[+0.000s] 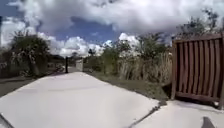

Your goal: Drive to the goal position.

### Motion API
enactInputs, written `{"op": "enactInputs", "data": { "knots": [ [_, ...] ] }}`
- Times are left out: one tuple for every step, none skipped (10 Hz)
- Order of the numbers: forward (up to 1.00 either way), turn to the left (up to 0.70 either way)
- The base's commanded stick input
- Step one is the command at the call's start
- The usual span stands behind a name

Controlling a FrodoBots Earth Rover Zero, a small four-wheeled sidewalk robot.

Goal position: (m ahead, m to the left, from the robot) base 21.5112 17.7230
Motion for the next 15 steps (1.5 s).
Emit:
{"op": "enactInputs", "data": {
  "knots": [
    [0.85, 0.34],
    [0.85, 0.34],
    [0.85, 0.34],
    [0.85, 0.34],
    [0.85, 0.34],
    [0.85, 0.34],
    [0.85, 0.34],
    [0.85, 0.34],
    [0.85, 0.34],
    [0.85, 0.34],
    [0.85, 0.01],
    [0.85, 0.0],
    [0.85, 0.0],
    [0.85, 0.0],
    [0.85, 0.0]
  ]
}}
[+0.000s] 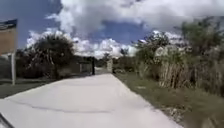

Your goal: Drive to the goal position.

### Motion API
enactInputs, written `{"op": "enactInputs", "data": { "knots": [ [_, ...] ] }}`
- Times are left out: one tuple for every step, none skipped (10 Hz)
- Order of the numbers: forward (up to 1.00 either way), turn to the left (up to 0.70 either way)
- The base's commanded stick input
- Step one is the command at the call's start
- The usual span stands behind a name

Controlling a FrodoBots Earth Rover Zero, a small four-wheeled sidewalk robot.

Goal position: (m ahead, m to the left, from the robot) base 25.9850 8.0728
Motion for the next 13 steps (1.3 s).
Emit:
{"op": "enactInputs", "data": {
  "knots": [
    [0.85, 0.0],
    [0.85, 0.0],
    [0.85, 0.0],
    [0.85, 0.0],
    [0.85, 0.0],
    [0.85, 0.0],
    [0.85, 0.0],
    [0.85, 0.0],
    [0.85, 0.34],
    [0.85, 0.34],
    [0.85, 0.34],
    [0.85, 0.34],
    [0.85, 0.34]
  ]
}}
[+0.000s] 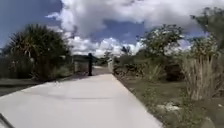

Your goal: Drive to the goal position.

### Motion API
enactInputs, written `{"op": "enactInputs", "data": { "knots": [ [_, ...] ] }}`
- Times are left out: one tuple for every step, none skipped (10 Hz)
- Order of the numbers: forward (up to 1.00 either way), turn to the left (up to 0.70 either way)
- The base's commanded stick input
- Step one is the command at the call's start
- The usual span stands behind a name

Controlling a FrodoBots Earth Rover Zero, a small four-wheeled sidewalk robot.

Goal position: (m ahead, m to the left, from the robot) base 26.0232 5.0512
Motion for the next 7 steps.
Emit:
{"op": "enactInputs", "data": {
  "knots": [
    [0.85, 0.26],
    [0.85, 0.0],
    [0.85, 0.0],
    [0.85, 0.0],
    [0.85, 0.0],
    [0.85, 0.0],
    [0.85, 0.0]
  ]
}}
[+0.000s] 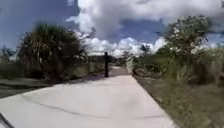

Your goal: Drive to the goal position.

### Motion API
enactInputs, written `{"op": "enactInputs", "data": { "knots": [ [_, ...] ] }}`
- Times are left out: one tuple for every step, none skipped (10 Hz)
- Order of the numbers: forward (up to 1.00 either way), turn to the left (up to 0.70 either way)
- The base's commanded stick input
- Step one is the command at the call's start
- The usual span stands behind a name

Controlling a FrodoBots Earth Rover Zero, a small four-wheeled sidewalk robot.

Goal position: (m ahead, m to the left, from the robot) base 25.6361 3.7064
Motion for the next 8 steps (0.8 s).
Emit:
{"op": "enactInputs", "data": {
  "knots": [
    [0.85, 0.0],
    [0.85, 0.0],
    [0.85, 0.0],
    [0.85, 0.0],
    [0.85, -0.21],
    [0.85, -0.34],
    [0.85, -0.23],
    [0.85, -0.07]
  ]
}}
